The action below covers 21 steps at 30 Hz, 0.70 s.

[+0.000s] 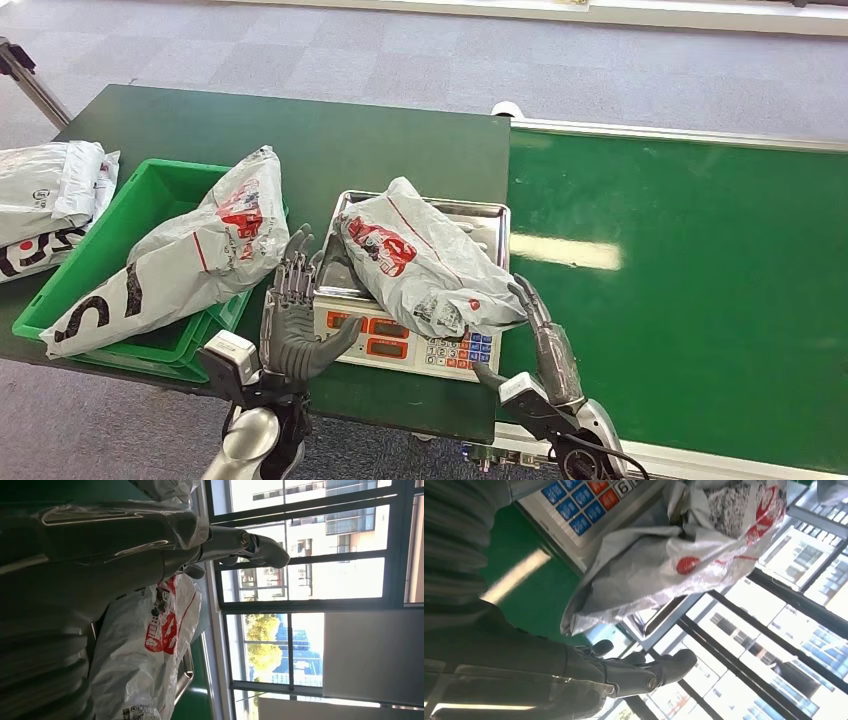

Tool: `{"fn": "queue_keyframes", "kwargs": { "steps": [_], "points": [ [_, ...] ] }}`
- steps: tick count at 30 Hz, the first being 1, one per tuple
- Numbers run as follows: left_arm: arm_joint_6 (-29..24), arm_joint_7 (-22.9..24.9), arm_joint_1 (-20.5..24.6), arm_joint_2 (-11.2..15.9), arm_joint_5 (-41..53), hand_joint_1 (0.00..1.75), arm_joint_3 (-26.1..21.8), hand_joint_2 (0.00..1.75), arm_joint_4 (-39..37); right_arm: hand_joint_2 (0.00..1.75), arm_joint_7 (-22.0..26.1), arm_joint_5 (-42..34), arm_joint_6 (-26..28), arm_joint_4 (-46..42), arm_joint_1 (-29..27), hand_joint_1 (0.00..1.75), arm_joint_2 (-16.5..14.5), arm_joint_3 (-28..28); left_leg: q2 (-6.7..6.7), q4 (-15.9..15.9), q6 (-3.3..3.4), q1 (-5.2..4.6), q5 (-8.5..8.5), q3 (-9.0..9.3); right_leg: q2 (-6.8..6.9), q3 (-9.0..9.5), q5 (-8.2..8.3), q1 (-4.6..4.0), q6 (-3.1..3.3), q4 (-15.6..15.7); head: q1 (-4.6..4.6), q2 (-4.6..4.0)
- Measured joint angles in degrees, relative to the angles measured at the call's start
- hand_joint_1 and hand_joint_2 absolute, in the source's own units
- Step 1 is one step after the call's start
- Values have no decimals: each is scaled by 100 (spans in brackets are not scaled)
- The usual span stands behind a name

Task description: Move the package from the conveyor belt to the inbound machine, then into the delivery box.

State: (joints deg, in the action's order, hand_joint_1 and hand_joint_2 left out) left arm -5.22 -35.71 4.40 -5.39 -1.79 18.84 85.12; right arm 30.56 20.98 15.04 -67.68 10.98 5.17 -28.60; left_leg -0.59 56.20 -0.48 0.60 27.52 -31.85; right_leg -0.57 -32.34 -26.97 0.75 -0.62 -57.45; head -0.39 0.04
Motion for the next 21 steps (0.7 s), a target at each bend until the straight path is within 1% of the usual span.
{"fn": "queue_keyframes", "kwargs": {
  "steps": [3,7,11,16,18,21],
  "points": [
    [-39,84,-40,-14,8,0,-1,175,58,175,-44,-249,17,-287,-157,0,2,223,-2,0,1,0,-1,1,1,2,0,0,0,0,1,0],
    [-41,168,-57,-21,8,0,-12,175,100,175,-59,-706,-160,-719,-420,0,-10,590,-3,0,1,-1,-1,-1,1,2,0,1,0,0,1,0],
    [-41,184,-61,-22,8,0,-31,175,128,175,-57,-796,-239,-1019,-605,0,-8,834,-1,0,0,-1,0,-1,1,0,0,1,0,0,0,0],
    [-41,185,-62,-22,8,0,-48,175,138,175,-53,-810,-275,-1189,-695,0,-8,957,-1,0,1,0,0,0,1,1,0,0,0,0,-1,0],
    [-41,186,-62,-22,8,0,-50,175,139,175,12,-921,-336,-1241,-728,0,-9,998,-2,0,1,0,-1,1,1,1,0,0,0,0,-1,0],
    [-41,188,-81,-15,8,0,-54,175,139,175,261,-1281,-426,-1396,-852,0,-25,1142,-4,0,1,-1,-1,0,3,3,0,0,0,0,1,0]
  ]
}}
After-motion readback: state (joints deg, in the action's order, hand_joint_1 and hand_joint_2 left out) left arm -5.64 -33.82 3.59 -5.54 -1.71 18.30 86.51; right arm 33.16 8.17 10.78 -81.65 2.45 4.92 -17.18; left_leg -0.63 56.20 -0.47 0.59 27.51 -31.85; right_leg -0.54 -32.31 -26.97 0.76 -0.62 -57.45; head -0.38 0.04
